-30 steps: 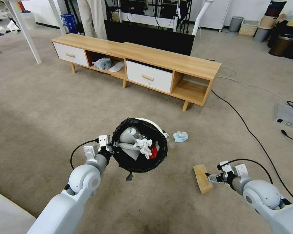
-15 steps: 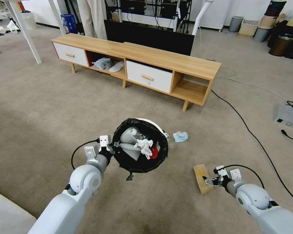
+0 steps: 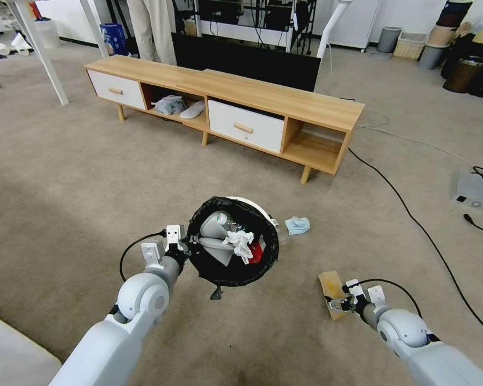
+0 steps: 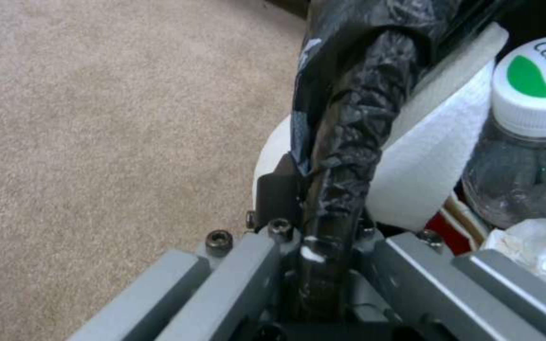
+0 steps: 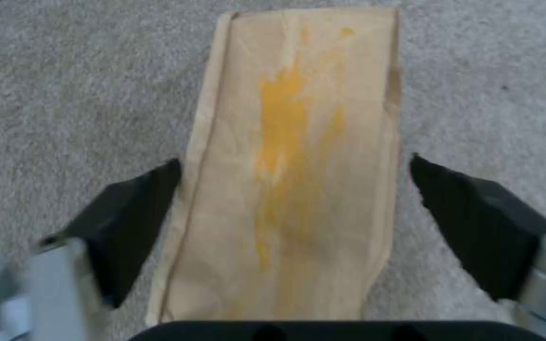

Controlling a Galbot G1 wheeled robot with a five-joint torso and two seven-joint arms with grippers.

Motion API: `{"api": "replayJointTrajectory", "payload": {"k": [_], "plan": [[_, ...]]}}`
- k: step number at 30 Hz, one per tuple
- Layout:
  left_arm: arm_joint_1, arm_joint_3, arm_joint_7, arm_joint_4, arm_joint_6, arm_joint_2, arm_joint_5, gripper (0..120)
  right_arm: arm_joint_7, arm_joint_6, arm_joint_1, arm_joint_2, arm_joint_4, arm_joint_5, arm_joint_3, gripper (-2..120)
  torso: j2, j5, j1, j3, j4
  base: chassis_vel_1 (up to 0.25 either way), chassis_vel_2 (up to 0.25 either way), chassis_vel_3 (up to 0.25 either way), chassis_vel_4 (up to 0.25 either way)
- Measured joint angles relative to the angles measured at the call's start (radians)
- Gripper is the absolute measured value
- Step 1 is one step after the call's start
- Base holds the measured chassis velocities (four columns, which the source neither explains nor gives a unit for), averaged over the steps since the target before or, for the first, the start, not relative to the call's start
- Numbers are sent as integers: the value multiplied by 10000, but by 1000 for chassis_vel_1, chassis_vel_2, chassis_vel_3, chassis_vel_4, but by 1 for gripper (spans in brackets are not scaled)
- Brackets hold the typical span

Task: Pick up the trash bin and place the garbage on the floor into it.

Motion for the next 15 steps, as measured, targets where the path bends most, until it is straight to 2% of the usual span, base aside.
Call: {"api": "replayJointTrajectory", "payload": {"k": [2,3,6,7,8,10,11,12,14,15], "plan": [[12,0,-4,0,-7,6,5,0,-90,116,173,96,-209,-111,-160,82,-1,0,0,0,0,0,0,0,0],[12,0,-4,0,-7,6,5,0,-90,116,173,96,-209,-111,-160,82,-1,0,0,0,0,0,0,0,0],[41,-1,-6,-1,-16,2,11,0,-153,234,376,237,-472,-207,-343,67,0,-1,0,0,0,0,0,0,0],[41,-1,-6,-1,-16,2,11,0,-153,234,376,237,-472,-207,-343,67,0,-1,0,0,0,0,0,0,0],[53,-4,-6,-1,-19,2,13,0,-183,290,435,291,-593,-240,-402,59,-1,0,0,0,0,0,0,0,0],[63,-6,-6,0,-23,2,17,0,-197,324,471,319,-669,-262,-431,55,-1,-1,0,0,0,0,0,0,0],[67,-7,-3,3,-29,3,19,0,-221,374,502,349,-750,-278,-450,47,0,-1,0,0,0,0,0,0,0],[67,-7,-3,3,-29,3,19,0,-221,374,502,349,-750,-278,-450,47,0,-1,0,0,0,0,0,0,0],[66,-8,3,24,-37,-2,21,0,-252,445,512,367,-809,-288,-447,37,-1,-1,0,0,0,0,0,0,0],[66,-8,3,24,-37,-2,21,0,-252,445,512,367,-809,-288,-447,37,-1,-1,0,0,0,0,0,0,0]]}}
